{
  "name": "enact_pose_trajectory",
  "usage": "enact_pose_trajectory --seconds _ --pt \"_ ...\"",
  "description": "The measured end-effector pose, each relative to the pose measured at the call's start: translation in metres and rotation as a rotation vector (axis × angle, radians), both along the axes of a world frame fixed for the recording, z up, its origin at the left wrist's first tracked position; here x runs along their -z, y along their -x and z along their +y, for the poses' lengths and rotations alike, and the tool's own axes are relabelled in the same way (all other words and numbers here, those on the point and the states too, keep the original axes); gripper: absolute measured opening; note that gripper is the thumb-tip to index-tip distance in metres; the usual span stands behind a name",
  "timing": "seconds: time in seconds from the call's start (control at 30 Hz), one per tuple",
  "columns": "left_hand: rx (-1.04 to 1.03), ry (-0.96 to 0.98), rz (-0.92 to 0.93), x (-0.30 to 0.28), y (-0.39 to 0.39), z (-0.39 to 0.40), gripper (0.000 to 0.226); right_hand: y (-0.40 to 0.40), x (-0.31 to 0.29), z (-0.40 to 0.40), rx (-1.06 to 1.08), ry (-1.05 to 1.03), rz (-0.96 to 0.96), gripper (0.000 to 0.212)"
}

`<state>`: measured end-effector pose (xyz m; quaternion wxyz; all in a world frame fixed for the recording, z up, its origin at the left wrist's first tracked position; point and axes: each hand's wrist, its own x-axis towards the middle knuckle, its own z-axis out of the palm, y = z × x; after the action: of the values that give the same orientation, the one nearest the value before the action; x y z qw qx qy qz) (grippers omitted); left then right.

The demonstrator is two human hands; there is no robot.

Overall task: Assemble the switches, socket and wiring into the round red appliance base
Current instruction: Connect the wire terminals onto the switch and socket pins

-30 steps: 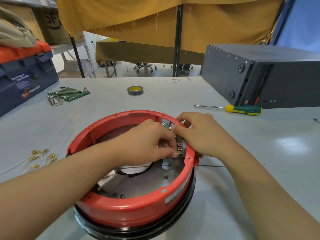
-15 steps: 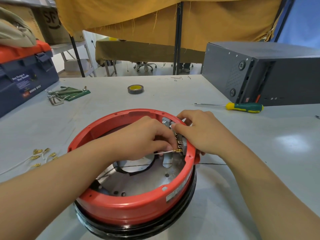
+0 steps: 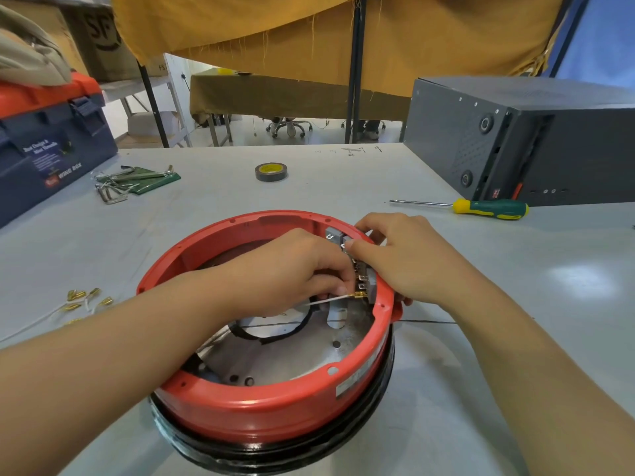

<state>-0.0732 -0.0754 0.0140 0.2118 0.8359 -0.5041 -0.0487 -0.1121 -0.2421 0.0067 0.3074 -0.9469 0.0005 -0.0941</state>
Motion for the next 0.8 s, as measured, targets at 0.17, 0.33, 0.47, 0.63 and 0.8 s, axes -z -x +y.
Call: enact_pose_trajectory --seconds 0.17,0.33,0.47,0.63,0.8 --pt "0.051 -0.011 -0.078 0.0020 -0.0009 -0.0001 0.008 -0.0004 0.0008 -0.0003 -0.003 0.024 -0.005 0.021" --pt "0.075 -0.017 -0.120 0.0016 -0.0007 -0.0009 0.008 -0.0021 0.0020 -0.0006 0.009 0.019 -0.011 0.016" --pt "0.075 -0.020 -0.138 0.0031 -0.0002 -0.0020 0.009 -0.0028 0.0031 -0.0010 0.016 0.026 -0.022 0.015" --pt "0.083 -0.019 -0.143 0.0060 0.0001 -0.0032 0.011 -0.0028 0.0034 -0.0012 0.014 0.030 -0.025 0.016" --pt "0.086 -0.012 -0.139 0.0060 -0.0004 -0.0028 0.011 -0.0023 0.0027 -0.0008 0.012 0.018 -0.024 0.016"
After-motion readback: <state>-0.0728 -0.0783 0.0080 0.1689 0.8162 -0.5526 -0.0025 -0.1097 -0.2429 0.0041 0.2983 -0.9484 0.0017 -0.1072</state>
